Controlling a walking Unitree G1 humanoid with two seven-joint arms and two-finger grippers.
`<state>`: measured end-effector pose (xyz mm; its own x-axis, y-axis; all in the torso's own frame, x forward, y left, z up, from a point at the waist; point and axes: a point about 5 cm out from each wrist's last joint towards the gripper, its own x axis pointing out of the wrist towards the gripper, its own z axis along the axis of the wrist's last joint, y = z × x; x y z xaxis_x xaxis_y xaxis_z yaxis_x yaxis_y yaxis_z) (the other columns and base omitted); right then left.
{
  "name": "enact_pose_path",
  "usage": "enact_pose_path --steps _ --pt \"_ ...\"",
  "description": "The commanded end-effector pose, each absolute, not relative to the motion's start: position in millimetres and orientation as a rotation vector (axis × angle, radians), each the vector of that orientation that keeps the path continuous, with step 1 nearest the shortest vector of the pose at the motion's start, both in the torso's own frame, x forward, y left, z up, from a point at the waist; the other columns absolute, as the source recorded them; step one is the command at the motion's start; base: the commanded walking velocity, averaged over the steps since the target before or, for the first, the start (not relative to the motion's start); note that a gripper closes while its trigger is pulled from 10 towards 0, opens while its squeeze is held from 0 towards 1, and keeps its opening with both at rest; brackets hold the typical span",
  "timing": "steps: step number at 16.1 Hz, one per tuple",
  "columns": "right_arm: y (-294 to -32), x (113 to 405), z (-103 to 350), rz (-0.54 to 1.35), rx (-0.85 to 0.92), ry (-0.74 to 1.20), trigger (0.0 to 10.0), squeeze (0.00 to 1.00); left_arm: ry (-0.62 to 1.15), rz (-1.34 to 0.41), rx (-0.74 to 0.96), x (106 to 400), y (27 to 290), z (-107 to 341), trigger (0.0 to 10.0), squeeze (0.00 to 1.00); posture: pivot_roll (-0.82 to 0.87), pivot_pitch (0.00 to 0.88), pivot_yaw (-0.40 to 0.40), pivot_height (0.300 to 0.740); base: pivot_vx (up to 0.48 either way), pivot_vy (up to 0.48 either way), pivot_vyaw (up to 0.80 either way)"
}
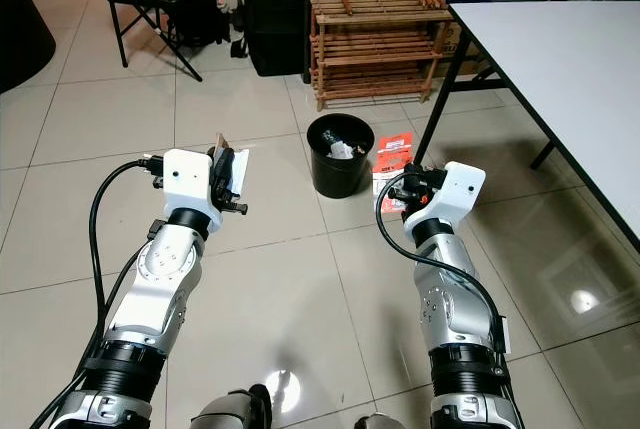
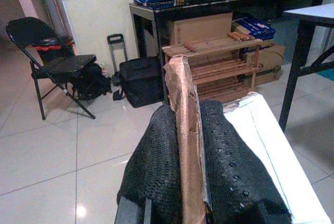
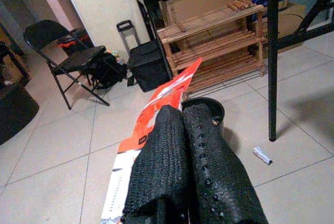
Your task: Picking trash to rubbish bin
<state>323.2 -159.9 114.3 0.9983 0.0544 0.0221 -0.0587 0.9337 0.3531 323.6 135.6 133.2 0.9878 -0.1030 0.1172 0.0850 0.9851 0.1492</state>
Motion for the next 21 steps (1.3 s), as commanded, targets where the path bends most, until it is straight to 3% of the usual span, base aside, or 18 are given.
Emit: enact_pose_path --steps 1,21 --pt "-161.2 322.7 112.8 0.054 0.357 -0.006 10.0 0.00 -0.104 -0.097 0.152 324.9 135.1 130.7 10.0 0.00 -0.01 0.113 -0.036 0.740 0.259 0.000 0.00" --pt "-159.9 322.5 112.7 0.064 0.355 -0.004 10.0 0.00 -0.090 -0.096 0.146 325.4 136.0 129.4 10.0 0.00 -0.01 0.117 -0.038 0.740 0.283 0.000 0.00"
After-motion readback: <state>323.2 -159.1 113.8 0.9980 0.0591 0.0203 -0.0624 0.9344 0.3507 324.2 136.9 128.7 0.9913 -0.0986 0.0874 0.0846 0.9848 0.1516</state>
